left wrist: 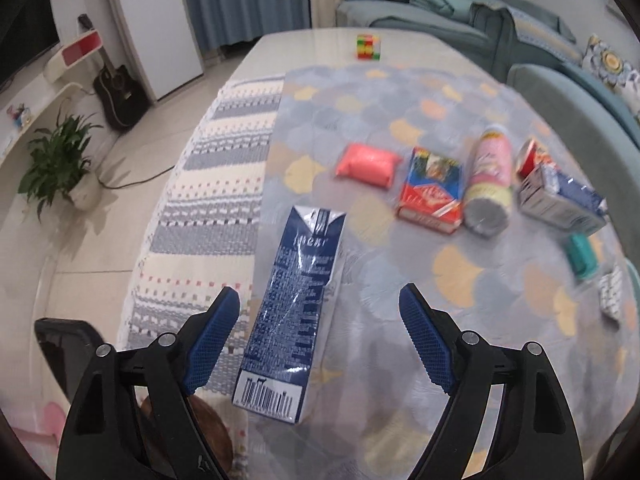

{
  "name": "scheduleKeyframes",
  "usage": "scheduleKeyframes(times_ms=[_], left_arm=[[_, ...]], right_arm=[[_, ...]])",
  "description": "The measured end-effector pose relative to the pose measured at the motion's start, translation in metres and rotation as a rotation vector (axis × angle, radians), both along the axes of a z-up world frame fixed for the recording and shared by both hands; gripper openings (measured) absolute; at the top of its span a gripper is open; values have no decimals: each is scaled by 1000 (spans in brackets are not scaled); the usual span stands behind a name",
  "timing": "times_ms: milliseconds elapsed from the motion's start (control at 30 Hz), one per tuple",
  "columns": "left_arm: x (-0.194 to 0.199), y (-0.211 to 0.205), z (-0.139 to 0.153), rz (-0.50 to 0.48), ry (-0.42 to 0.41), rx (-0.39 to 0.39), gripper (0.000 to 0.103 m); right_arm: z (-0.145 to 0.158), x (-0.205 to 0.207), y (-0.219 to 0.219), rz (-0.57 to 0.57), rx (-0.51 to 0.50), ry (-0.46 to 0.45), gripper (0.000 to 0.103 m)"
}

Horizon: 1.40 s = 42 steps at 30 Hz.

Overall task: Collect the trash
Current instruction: 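Move both open grippers back over the table toward the carton and teal cup, then grasp the blue milk carton with the left gripper while the right grasps the teal cup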

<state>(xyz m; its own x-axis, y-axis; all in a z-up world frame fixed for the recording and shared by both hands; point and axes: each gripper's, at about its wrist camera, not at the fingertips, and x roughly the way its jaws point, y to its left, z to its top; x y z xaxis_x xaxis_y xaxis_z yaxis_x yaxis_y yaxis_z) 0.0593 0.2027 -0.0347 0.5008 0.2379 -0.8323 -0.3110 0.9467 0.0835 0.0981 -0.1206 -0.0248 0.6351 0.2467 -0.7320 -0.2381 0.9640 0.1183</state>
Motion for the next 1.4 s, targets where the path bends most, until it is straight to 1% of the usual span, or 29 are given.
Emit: scheduleKeyframes(times_ms=[133,200,267,333,367,400,433,600,767,867,933,967,1033,1133,1233,1400], left_arm=[[5,2,-11,9,23,-6,72],[6,2,-15,12,30,-12,66],[8,3,-18,16,36,-12,63],[8,3,-20,20,35,-13,56],[9,4,-22,19,36,-17,45],[9,5,-23,20,40,-20,37],[9,5,-24,22,42,-24,36],[5,1,-21,22,3,-2,34],[0,-7,-6,10,-73,-2,33],[-1,-15,3,-5,-107,-4,33],[2,-19,6,-21,-115,-9,33],[3,-24,8,-31,-120,-11,33],[4,-31,10,-49,-129,-10,33],[5,-46,17,-87,-152,-10,33],[2,-66,30,-142,-202,-25,33],[0,-107,54,-219,-268,-17,33]], right_arm=[[-19,17,12,21,-13,43,67],[-29,25,18,26,-29,64,67],[-41,33,24,33,-37,90,67],[-49,39,28,33,-47,103,67],[-56,44,32,35,-56,116,67],[-60,48,34,34,-62,124,67],[-63,50,35,33,-65,128,67],[-80,65,39,20,-74,153,67],[-92,74,40,3,-64,168,67],[-91,76,40,-8,-60,159,65],[-91,76,41,-8,-64,157,51],[-91,77,42,-8,-72,156,46],[-90,76,42,-5,-77,149,41],[-84,72,39,-7,-69,126,38],[-69,62,30,-11,-43,94,38],[-28,43,-3,-66,15,19,38]])
